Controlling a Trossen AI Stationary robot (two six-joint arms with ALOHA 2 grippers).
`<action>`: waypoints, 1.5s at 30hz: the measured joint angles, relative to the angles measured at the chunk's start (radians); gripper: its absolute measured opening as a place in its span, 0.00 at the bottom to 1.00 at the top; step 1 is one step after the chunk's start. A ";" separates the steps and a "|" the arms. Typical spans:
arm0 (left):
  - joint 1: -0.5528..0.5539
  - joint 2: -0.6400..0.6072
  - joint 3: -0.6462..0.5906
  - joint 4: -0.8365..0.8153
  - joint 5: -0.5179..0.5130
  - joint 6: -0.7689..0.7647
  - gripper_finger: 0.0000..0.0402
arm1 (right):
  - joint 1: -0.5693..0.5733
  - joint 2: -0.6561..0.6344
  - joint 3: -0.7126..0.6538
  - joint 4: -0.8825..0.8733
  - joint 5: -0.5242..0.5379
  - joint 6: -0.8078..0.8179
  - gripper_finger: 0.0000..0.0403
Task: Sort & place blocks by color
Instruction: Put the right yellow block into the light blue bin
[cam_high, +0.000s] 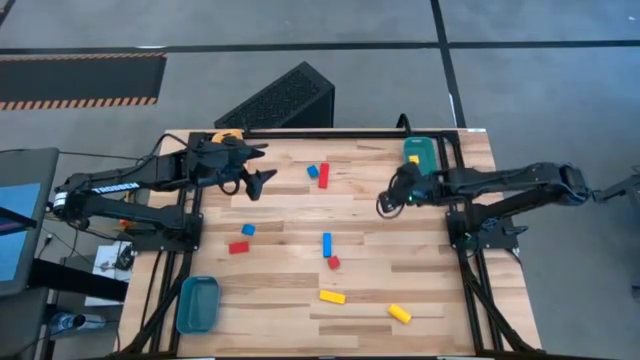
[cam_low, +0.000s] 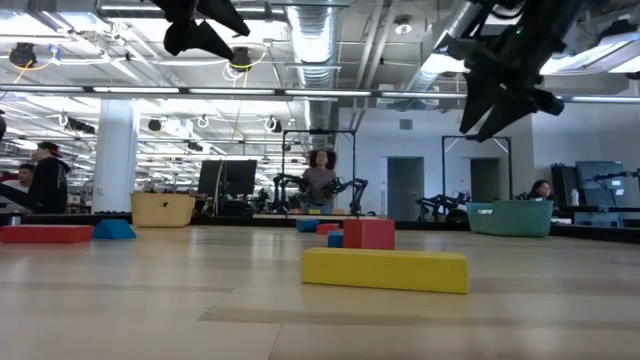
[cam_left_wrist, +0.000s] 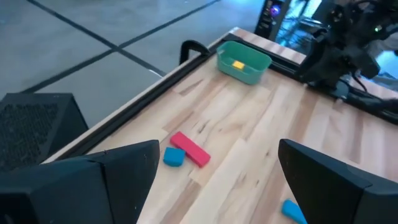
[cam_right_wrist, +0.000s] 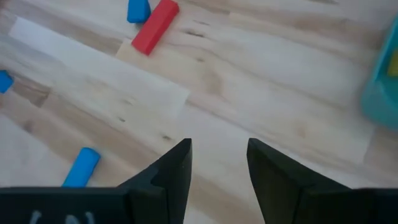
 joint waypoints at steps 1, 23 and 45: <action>0.000 0.000 0.000 0.000 0.004 0.009 0.79 | 0.023 0.000 0.000 -0.007 0.014 0.030 0.44; 0.020 0.000 0.000 0.016 0.008 0.060 0.79 | 0.055 0.026 0.001 0.014 -0.039 0.032 0.44; -0.029 0.212 0.000 -0.003 0.024 0.004 0.79 | 0.209 0.287 0.032 0.175 -0.299 0.330 0.44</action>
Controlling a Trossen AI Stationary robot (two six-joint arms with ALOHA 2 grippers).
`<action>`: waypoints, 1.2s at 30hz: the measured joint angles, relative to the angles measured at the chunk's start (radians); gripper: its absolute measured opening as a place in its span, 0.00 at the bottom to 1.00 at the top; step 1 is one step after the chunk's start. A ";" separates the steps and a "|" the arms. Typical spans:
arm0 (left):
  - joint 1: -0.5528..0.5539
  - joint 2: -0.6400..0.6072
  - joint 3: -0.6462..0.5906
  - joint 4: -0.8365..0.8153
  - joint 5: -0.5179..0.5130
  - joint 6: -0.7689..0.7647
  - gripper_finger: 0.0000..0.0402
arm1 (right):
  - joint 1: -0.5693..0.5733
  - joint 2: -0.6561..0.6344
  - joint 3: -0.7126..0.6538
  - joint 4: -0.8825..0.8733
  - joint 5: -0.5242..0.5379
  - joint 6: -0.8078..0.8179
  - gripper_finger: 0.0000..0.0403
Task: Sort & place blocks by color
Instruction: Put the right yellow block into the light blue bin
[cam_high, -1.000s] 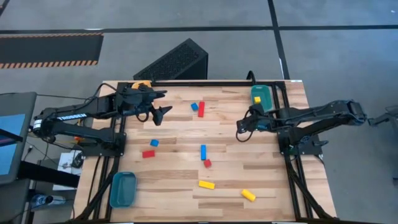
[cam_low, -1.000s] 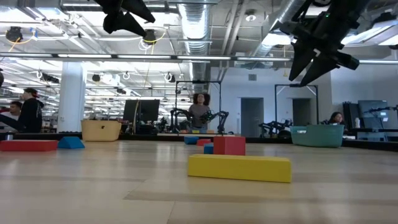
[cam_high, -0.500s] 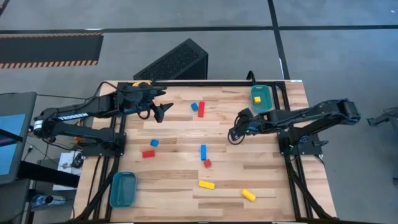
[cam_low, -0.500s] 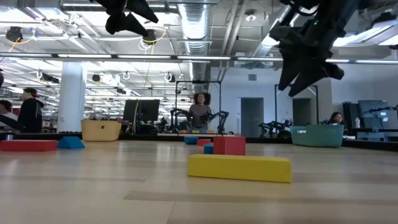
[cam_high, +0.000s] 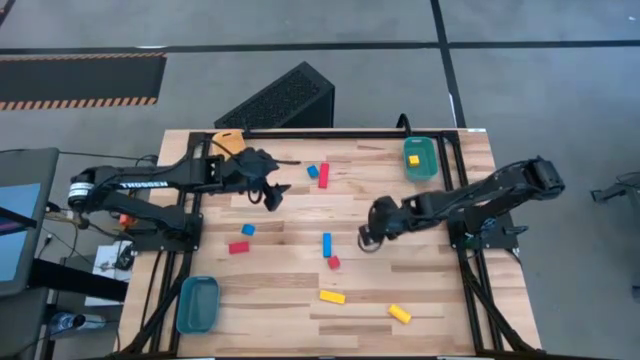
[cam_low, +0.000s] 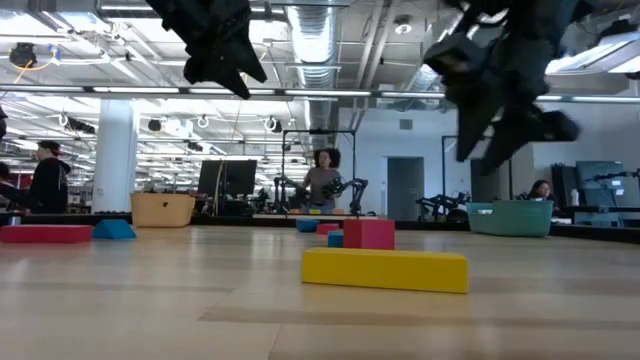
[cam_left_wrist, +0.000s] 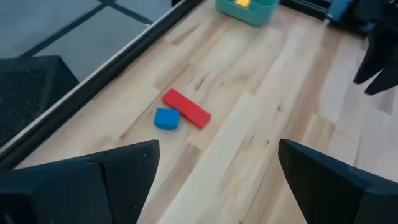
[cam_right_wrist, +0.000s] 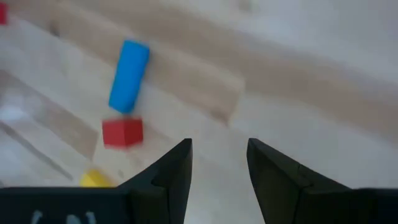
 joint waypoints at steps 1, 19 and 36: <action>-0.009 0.000 0.000 0.001 -0.002 0.014 0.79 | 0.033 0.000 0.007 -0.024 0.005 0.044 0.44; -0.188 -0.004 0.000 -0.026 -0.063 -0.105 0.79 | 0.546 0.165 0.012 0.159 -0.110 0.218 0.61; -0.211 -0.003 0.000 0.123 -0.091 -0.423 0.79 | 0.695 0.381 0.091 0.101 -0.077 0.282 0.66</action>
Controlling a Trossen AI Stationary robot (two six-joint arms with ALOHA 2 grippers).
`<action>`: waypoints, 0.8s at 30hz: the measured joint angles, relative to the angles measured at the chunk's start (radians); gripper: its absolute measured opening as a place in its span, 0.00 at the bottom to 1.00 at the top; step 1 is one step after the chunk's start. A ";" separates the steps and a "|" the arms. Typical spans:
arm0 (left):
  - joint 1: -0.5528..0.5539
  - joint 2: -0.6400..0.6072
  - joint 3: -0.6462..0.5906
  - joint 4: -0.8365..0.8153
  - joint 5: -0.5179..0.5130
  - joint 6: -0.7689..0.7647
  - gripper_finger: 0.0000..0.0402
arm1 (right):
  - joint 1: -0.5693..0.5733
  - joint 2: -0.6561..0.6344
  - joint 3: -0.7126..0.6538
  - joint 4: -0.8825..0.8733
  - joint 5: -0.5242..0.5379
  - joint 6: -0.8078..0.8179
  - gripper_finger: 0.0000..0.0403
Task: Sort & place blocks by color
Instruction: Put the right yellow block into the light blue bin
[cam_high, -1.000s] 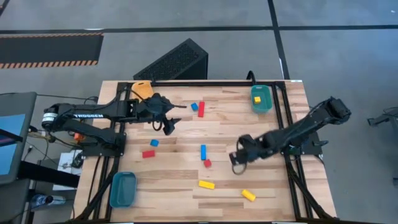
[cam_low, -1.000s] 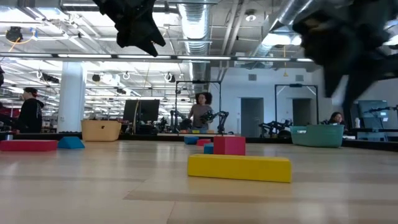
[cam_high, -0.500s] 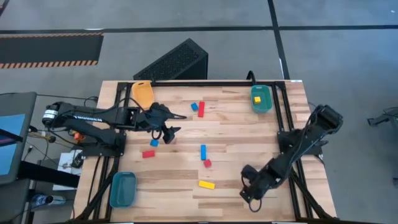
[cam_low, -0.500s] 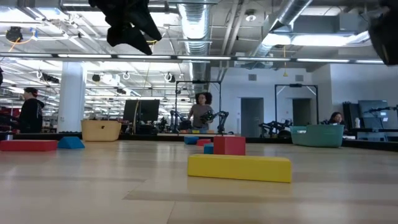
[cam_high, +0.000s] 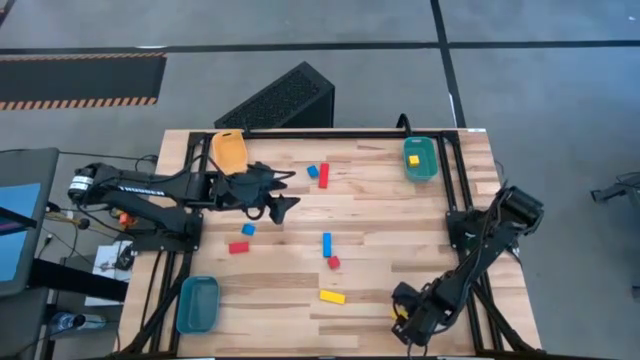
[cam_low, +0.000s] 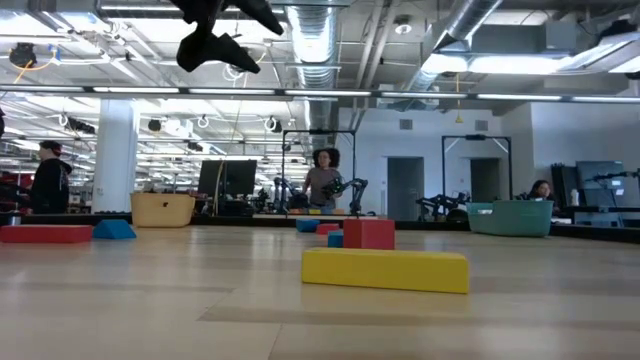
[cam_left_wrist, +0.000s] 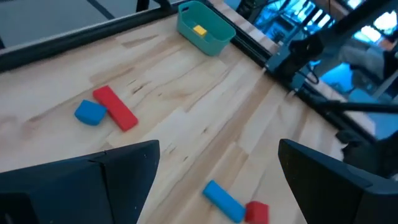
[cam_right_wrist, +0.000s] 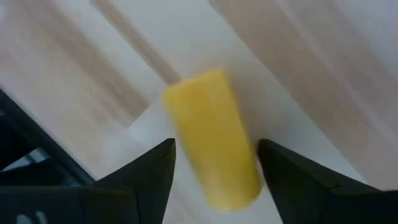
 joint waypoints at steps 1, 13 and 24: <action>-0.008 0.000 0.000 -0.002 -0.005 -0.021 0.79 | 0.000 0.005 0.000 0.009 0.000 -0.002 0.66; -0.194 0.046 0.001 -0.006 -0.195 -0.163 0.79 | -0.029 0.013 -0.002 -0.087 0.014 -0.190 0.41; -0.219 0.212 0.000 0.134 -0.162 -0.310 0.79 | -0.051 -0.080 -0.014 -0.145 0.186 -0.237 0.27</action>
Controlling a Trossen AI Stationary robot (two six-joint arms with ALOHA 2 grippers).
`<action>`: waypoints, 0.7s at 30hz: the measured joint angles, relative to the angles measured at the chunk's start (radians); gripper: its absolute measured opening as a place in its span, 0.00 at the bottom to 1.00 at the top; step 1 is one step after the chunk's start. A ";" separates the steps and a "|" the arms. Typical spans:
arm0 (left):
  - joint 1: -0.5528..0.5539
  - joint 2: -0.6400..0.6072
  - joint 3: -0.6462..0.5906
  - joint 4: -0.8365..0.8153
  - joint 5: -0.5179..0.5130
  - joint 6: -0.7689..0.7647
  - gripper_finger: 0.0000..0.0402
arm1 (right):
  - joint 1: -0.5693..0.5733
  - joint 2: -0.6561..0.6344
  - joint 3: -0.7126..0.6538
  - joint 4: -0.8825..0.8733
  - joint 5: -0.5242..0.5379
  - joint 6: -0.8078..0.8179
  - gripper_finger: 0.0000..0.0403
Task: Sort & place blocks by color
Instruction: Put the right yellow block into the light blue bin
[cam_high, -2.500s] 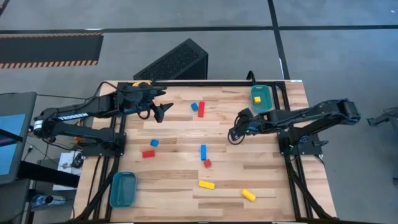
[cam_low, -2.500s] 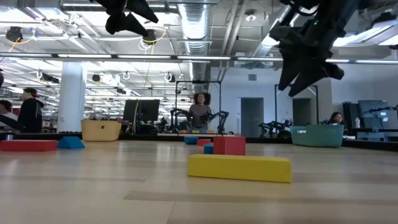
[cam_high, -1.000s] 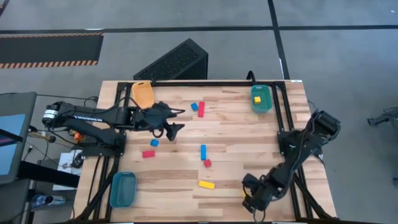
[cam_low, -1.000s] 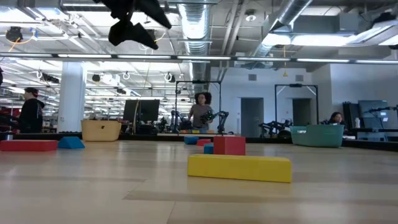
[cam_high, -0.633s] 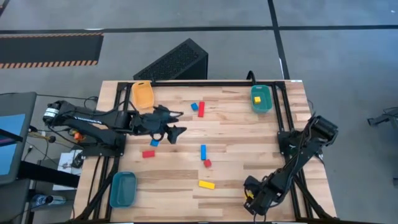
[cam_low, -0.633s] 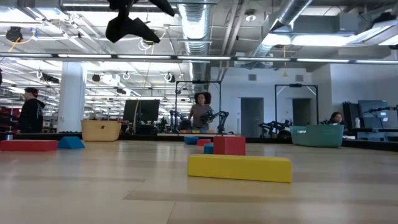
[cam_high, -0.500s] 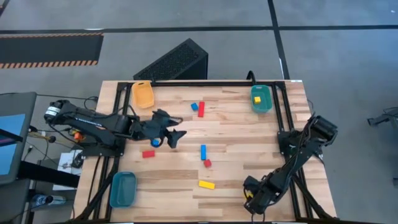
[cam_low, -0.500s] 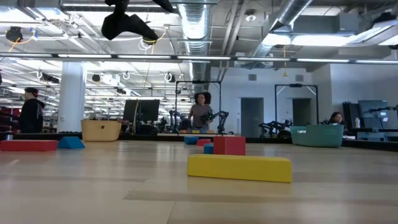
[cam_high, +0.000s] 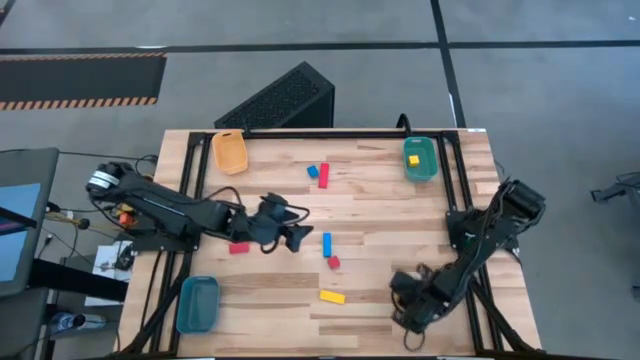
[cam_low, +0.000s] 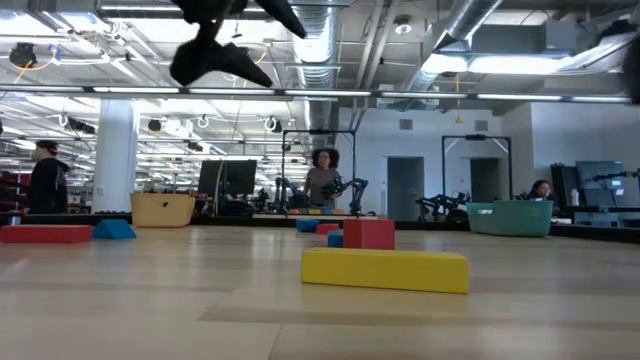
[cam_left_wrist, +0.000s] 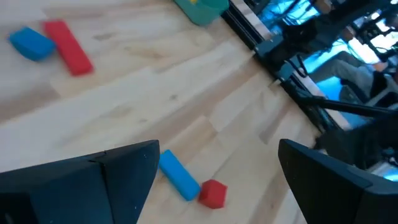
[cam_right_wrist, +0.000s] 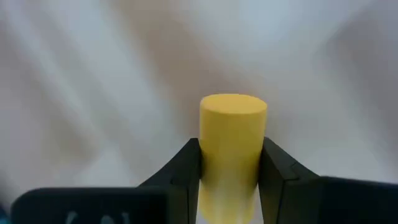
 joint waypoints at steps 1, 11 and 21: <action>0.000 0.019 0.000 0.025 0.012 0.002 0.79 | -0.007 -0.016 -0.001 -0.007 0.028 0.005 0.27; 0.017 0.120 0.000 0.457 0.120 0.109 0.79 | -0.081 -0.218 0.004 -0.099 0.276 -0.075 0.27; 0.025 0.105 0.000 0.641 0.087 0.308 0.79 | -0.254 -0.414 0.005 0.027 0.339 -0.459 0.28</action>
